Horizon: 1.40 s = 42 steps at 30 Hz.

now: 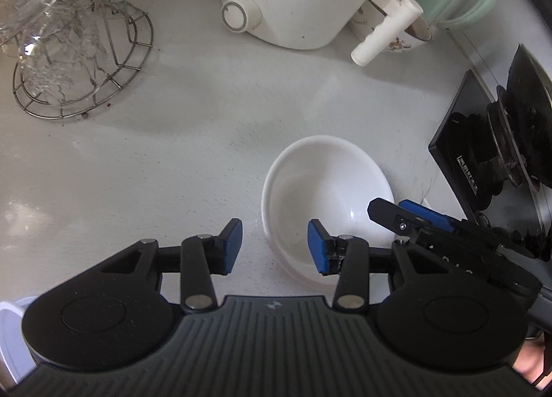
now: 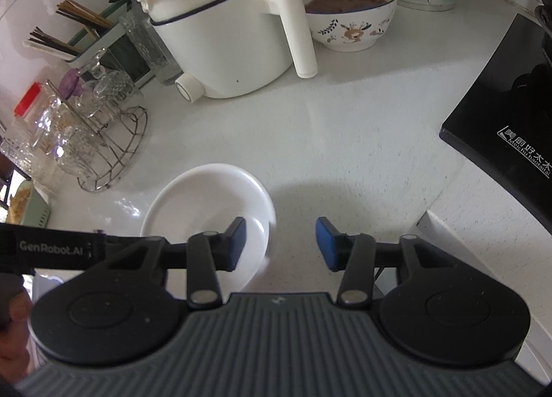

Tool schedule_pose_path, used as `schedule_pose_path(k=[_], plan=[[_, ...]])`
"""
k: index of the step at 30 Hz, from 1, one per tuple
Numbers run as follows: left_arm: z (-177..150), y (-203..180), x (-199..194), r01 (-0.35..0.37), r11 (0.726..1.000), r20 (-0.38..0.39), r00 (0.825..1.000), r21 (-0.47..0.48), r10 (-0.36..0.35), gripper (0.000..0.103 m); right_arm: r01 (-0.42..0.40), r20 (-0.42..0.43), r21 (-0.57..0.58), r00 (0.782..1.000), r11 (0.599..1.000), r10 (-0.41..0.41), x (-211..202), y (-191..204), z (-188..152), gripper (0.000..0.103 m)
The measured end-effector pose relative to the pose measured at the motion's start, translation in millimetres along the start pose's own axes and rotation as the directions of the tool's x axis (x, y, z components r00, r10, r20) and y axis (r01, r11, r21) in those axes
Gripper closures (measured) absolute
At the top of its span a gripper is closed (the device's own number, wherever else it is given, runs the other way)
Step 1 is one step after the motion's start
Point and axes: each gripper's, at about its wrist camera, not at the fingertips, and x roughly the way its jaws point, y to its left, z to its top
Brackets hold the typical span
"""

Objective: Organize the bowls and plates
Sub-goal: 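Move both grippers to the rim of the white ceramic bowl, then close both grippers on the white ceramic bowl rim, then lift the white ceramic bowl with both grippers toward the stack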

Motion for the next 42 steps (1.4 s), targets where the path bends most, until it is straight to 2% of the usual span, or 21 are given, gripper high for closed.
schedule_pose_path(k=[2,9,18,22,31,36,42], plan=[[0,-2,4,-0.005,1.0,-0.01,1.0,0.002,0.005,0.063,-0.005,-0.01,0.01,1.0,1.0,0.005,2,-1,0,0.065],[-2,-5,9,-0.01,1.0,-0.007,1.0,0.003,0.01,0.09,-0.031,-0.041,0.003,0.999,1.0,0.031,7,0,-2,0.09],[-5,-1,-2,0.004,1.0,0.006,1.0,-0.027,-0.004,0.09,-0.06,-0.05,0.004,0.997,0.998,0.06,2,3,0,0.091],[-7,-2,-14,-0.011,1.0,0.02,1.0,-0.024,0.011,0.09,-0.069,-0.051,0.002,0.996,0.998,0.069,-4,8,1,0.091],[-7,-3,-43,-0.004,1.0,0.049,0.999,-0.03,0.005,0.09,-0.093,-0.016,-0.004,0.996,0.996,0.093,-25,19,3,0.09],[-11,-8,-65,0.014,0.999,0.098,0.995,-0.045,-0.01,0.09,-0.118,0.011,0.045,0.993,0.992,0.118,-42,17,4,0.09],[-20,-13,-78,-0.004,0.999,0.113,0.994,-0.039,0.009,0.09,-0.119,0.039,-0.01,0.992,0.993,0.119,-54,27,5,0.09]])
